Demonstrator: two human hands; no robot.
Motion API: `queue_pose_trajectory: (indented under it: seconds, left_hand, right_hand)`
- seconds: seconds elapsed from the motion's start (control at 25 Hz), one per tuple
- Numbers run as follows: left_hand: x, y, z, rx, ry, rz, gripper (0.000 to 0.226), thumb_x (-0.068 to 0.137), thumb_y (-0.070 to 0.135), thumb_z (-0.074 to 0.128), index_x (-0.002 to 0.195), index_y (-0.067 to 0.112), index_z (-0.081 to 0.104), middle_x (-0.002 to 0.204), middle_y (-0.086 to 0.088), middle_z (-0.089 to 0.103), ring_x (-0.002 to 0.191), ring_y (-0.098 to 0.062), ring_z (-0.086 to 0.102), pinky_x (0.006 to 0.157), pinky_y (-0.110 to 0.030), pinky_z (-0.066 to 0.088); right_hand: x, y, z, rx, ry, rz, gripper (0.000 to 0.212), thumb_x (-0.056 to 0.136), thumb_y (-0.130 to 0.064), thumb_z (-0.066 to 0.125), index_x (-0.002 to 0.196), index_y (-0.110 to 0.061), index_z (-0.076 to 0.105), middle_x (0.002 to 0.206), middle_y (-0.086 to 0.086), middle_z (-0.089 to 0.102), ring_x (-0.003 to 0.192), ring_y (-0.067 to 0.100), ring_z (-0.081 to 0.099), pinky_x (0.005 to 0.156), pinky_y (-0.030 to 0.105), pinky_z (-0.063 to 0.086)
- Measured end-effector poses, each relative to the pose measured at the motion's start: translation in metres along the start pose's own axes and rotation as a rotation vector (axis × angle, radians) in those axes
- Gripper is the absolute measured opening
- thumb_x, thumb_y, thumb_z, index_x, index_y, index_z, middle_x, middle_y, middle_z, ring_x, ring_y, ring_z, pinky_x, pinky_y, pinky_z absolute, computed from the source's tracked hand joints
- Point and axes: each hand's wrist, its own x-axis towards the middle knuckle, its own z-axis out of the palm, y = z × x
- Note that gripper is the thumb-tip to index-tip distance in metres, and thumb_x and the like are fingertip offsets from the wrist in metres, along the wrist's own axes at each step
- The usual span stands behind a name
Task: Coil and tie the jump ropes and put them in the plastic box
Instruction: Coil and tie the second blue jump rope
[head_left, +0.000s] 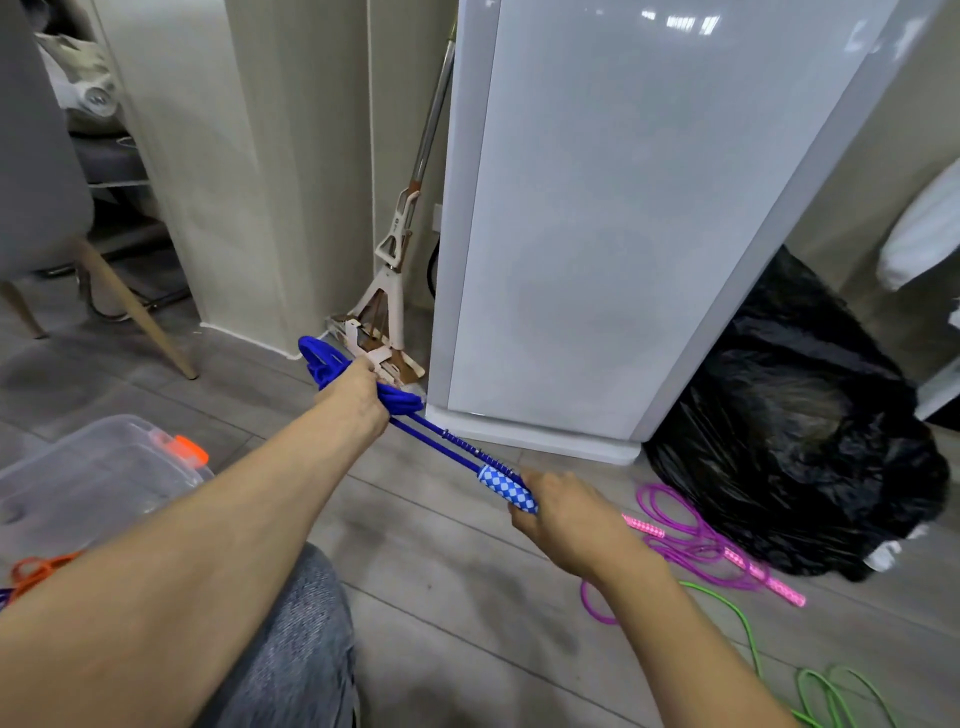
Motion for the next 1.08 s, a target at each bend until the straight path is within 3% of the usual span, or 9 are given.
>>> queue_pose_trajectory:
  seconds: [0.08,0.24,0.36,0.44,0.56,0.72,0.92,1.08]
  left_hand:
    - [0.002,0.000,-0.002,-0.007,0.016,0.090,0.012,0.077,0.006,0.064,0.084,0.009,0.055,0.054,-0.001,0.053,0.037,-0.013,0.050,0.042,-0.023,0.049]
    - [0.008,0.006,-0.004,0.089,0.019,0.276,0.047,0.058,0.022,0.076,0.101,0.004,0.067,0.069,-0.006,0.062,0.056,-0.023,0.058,0.065,-0.041,0.061]
    - [-0.012,0.000,0.000,0.295,-0.157,0.405,0.045,0.062,0.023,0.078,0.100,0.005,0.061,0.063,-0.006,0.060,0.054,-0.024,0.057,0.061,-0.037,0.056]
    - [-0.032,-0.010,0.006,0.543,-0.353,0.471,0.033,0.080,0.015,0.068,0.108,0.005,0.054,0.065,-0.006,0.060,0.052,-0.021,0.056,0.058,-0.035,0.053]
    - [-0.058,-0.024,0.009,0.914,-0.631,0.520,0.025,0.092,0.010,0.053,0.117,0.009,0.048,0.088,-0.011,0.066,0.070,-0.023,0.062,0.073,-0.039,0.053]
    - [-0.080,-0.041,0.008,1.416,-0.873,0.759,0.038,0.093,0.015,0.058,0.127,0.021,0.041,0.110,-0.006,0.064,0.099,-0.023,0.064,0.090,-0.041,0.055]
    - [-0.099,-0.039,0.008,1.444,-1.010,0.755,0.059,0.080,0.028,0.070,0.126,0.024,0.035,0.112,-0.001,0.063,0.099,-0.017,0.064,0.087,-0.039,0.058]
    - [-0.103,-0.027,0.001,1.517,-0.995,0.926,0.080,0.066,0.038,0.085,0.126,0.026,0.034,0.110,0.012,0.056,0.097,-0.011,0.059,0.078,-0.021,0.053]
  right_hand:
    - [0.000,0.005,-0.001,-0.006,-0.026,0.041,0.016,0.088,-0.032,0.053,0.101,-0.025,0.058,0.095,0.004,0.067,0.086,0.029,0.061,0.066,0.034,0.042]
    - [0.003,0.031,-0.007,-0.085,-0.134,0.240,0.025,0.085,-0.039,0.057,0.105,-0.024,0.052,0.109,0.006,0.066,0.101,0.030,0.062,0.070,0.031,0.039]
    - [0.004,0.040,-0.008,-0.218,-0.073,0.333,0.034,0.091,-0.042,0.057,0.117,-0.021,0.054,0.120,0.006,0.063,0.111,0.029,0.060,0.079,0.034,0.041]
    - [0.008,0.035,-0.007,-0.398,0.092,0.254,0.032,0.087,-0.037,0.066,0.114,-0.022,0.059,0.113,0.005,0.062,0.106,0.029,0.060,0.084,0.038,0.042]
    - [0.017,0.029,-0.002,-0.491,0.354,0.105,0.031,0.054,-0.013,0.086,0.077,-0.018,0.068,0.075,0.005,0.057,0.068,0.029,0.056,0.065,0.037,0.039]
    - [0.027,0.013,-0.004,-0.357,0.518,0.017,0.048,0.045,0.009,0.077,0.083,-0.013,0.057,0.076,0.006,0.052,0.062,0.027,0.050,0.059,0.036,0.037]
    - [0.034,0.007,-0.004,-0.187,0.663,-0.009,0.054,0.042,0.019,0.075,0.085,-0.006,0.055,0.083,0.012,0.052,0.064,0.026,0.049,0.055,0.036,0.043]
    - [0.036,0.008,-0.002,-0.055,0.692,-0.120,0.054,0.046,0.017,0.079,0.089,-0.005,0.057,0.093,0.011,0.052,0.074,0.026,0.052,0.061,0.036,0.049]
